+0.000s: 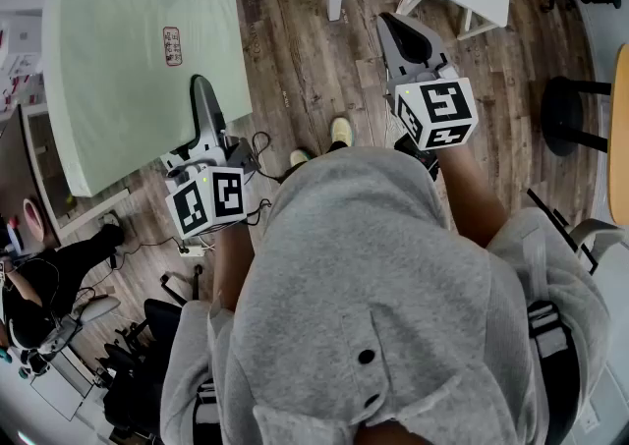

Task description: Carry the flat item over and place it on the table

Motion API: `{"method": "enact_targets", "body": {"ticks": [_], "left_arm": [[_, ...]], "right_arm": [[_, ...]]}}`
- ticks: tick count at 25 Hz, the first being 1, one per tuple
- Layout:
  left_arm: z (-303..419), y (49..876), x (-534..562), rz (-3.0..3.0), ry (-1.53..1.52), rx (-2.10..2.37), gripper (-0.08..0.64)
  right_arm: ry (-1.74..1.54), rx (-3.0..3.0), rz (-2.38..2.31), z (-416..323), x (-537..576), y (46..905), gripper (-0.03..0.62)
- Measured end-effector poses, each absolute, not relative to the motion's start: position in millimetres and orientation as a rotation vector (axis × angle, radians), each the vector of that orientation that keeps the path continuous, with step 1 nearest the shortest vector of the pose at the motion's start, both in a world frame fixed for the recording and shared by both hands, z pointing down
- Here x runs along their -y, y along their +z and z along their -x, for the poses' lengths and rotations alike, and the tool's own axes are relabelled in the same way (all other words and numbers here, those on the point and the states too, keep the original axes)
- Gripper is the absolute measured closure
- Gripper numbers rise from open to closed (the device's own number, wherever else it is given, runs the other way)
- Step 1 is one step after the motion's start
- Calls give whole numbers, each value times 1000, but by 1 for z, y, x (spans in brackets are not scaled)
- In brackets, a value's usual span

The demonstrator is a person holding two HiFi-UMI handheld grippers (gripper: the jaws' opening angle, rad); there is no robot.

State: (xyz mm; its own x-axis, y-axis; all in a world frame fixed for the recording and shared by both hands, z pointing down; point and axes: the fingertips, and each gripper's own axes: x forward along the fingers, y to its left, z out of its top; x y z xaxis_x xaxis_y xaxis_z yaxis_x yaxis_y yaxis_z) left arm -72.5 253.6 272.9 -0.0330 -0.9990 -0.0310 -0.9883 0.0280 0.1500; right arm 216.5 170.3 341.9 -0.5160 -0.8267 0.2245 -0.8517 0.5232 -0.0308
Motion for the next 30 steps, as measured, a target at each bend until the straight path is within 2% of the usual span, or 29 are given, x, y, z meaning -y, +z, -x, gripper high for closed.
{"method": "enact_targets", "body": {"ticks": [22,30], "left_arm": [[55,251,-260,-2180,-249,2233,285],[73,253,-261,-2167,-260,2242,285]], "right_arm": [[205,2628,-1491,-244,-174,336,565],[177,2653,-1433,-218,-176,329,565]]}}
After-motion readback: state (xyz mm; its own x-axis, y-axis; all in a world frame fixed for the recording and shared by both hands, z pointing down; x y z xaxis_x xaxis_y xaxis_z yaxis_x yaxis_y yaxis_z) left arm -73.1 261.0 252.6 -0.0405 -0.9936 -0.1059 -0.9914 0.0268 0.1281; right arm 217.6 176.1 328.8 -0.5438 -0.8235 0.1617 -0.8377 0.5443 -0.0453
